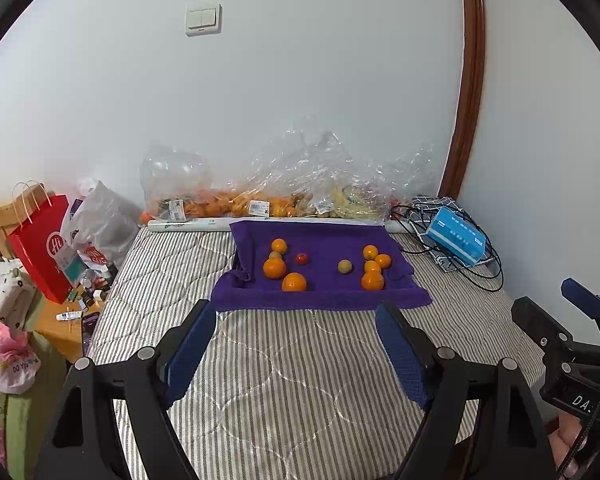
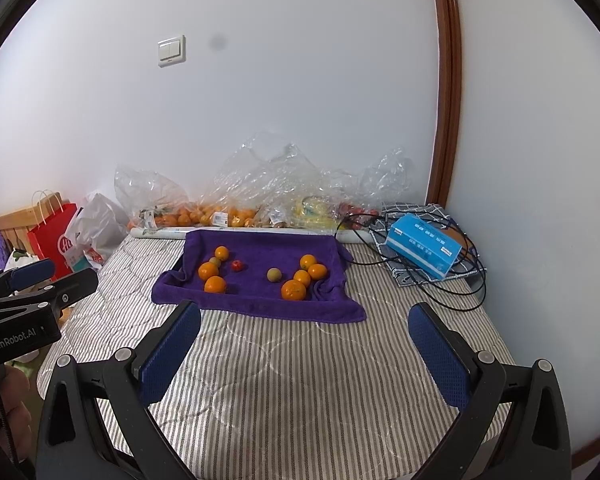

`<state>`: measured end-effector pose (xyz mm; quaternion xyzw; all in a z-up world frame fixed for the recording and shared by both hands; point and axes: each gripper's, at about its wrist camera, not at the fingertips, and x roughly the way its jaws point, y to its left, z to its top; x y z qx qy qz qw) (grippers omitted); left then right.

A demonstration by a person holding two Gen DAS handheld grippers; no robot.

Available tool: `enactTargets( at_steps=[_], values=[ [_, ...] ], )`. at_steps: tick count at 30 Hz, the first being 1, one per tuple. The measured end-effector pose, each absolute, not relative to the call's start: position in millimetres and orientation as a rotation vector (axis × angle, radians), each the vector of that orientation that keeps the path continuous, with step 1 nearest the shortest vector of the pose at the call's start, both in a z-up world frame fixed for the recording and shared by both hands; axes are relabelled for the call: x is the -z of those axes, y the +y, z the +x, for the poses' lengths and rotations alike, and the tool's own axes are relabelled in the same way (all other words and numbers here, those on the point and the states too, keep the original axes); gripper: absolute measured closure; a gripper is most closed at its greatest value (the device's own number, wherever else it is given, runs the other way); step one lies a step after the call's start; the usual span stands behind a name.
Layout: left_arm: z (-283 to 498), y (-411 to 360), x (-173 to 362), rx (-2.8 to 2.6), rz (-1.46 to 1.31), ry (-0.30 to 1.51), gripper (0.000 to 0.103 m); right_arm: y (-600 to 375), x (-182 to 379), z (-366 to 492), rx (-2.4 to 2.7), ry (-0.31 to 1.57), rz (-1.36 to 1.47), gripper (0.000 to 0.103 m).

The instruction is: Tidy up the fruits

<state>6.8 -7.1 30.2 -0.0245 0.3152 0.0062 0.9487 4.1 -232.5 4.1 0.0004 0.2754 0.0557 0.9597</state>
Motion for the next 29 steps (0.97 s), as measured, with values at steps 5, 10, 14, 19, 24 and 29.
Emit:
enactTargets(
  at_steps=[5,10,14,19,24,29],
  values=[
    [6.8,-7.7,-30.9,-0.013,-0.049,0.641,0.022,-232.6,-3.7,4.0,-0.113,0.558,0.0,0.001],
    [6.7,-7.5,-30.7,-0.012,-0.049,0.64,0.022,-232.6,-4.2,3.5,-0.112,0.559,0.001,0.001],
    [6.2,-7.7,-30.1,-0.012,-0.049,0.64,0.021,-232.8,-4.1,3.7,-0.113,0.558,0.001,0.001],
    [7.5,-8.3,-31.2,-0.008,-0.05,0.642,0.021,-232.8,-4.5,3.8,-0.112,0.56,0.0,0.001],
    [9.0,-9.8,-31.9,-0.003,-0.054,0.639,0.021,-232.3,-5.5,3.7,-0.111,0.56,0.0,0.001],
    [11.7,-10.0,-29.9,0.002,-0.059,0.637,0.021,-230.9,-6.6,4.8,-0.109,0.56,-0.003,0.001]
  ],
)
